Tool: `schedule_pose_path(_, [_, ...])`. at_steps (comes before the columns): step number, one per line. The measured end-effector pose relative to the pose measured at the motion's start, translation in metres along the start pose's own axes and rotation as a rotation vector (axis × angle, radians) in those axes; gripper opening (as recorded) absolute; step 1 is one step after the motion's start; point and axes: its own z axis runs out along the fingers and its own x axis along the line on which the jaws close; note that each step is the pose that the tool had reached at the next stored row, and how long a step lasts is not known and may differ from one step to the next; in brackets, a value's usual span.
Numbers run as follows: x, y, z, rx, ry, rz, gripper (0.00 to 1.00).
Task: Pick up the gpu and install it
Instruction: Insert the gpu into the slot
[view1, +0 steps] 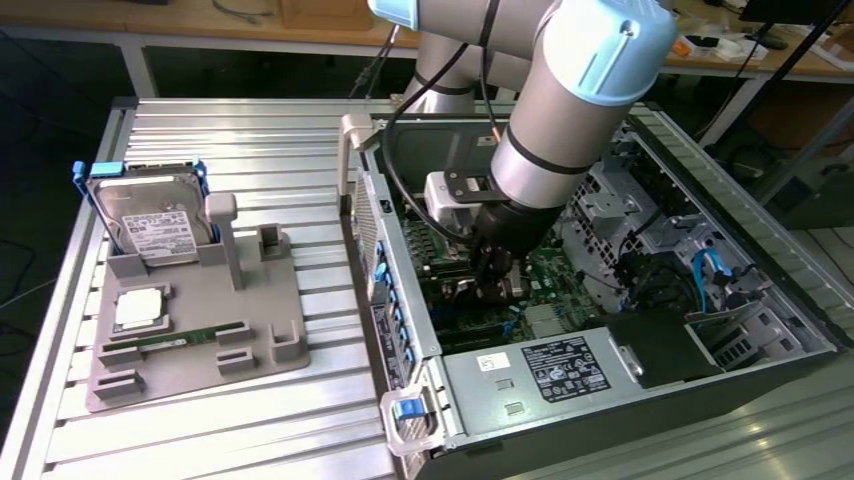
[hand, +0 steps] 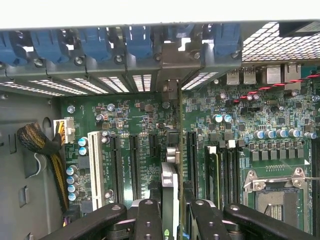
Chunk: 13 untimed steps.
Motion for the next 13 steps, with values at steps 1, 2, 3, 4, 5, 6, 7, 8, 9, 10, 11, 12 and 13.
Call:
schedule_pose_path(1, [-0.0001,0.0000,-0.0002,0.0000,-0.0001,0.000,0.27])
schedule_pose_path(2, [-0.0001,0.0000,-0.0003,0.0002,-0.0005,0.000,0.27])
schedule_pose_path(3, [-0.0001,0.0000,-0.0004,0.0002,-0.0007,0.000,0.27])
schedule_pose_path(4, [-0.0001,0.0000,-0.0004,0.0003,-0.0008,0.000,0.27])
schedule_pose_path(5, [-0.0001,0.0000,-0.0005,0.0002,-0.0007,0.000,0.27])
schedule_pose_path(6, [-0.0001,0.0001,-0.0007,0.0001,-0.0008,0.000,0.27])
schedule_pose_path(7, [-0.0002,0.0002,-0.0022,0.0003,-0.0014,0.000,0.27])
schedule_pose_path(8, [-0.0003,0.0002,-0.0027,0.0002,-0.0016,0.000,0.27])
schedule_pose_path(9, [-0.0003,0.0002,-0.0027,0.0002,-0.0015,0.000,0.27])
schedule_pose_path(10, [-0.0002,0.0002,-0.0028,0.0002,-0.0012,0.000,0.27])
schedule_pose_path(11, [-0.0002,0.0003,-0.0029,0.0001,-0.0009,0.000,0.27])
schedule_pose_path(12, [-0.0002,0.0003,-0.0030,0.0001,-0.0017,0.000,0.27])
schedule_pose_path(13, [-0.0002,0.0004,-0.0030,-0.0002,-0.0036,0.000,0.27])
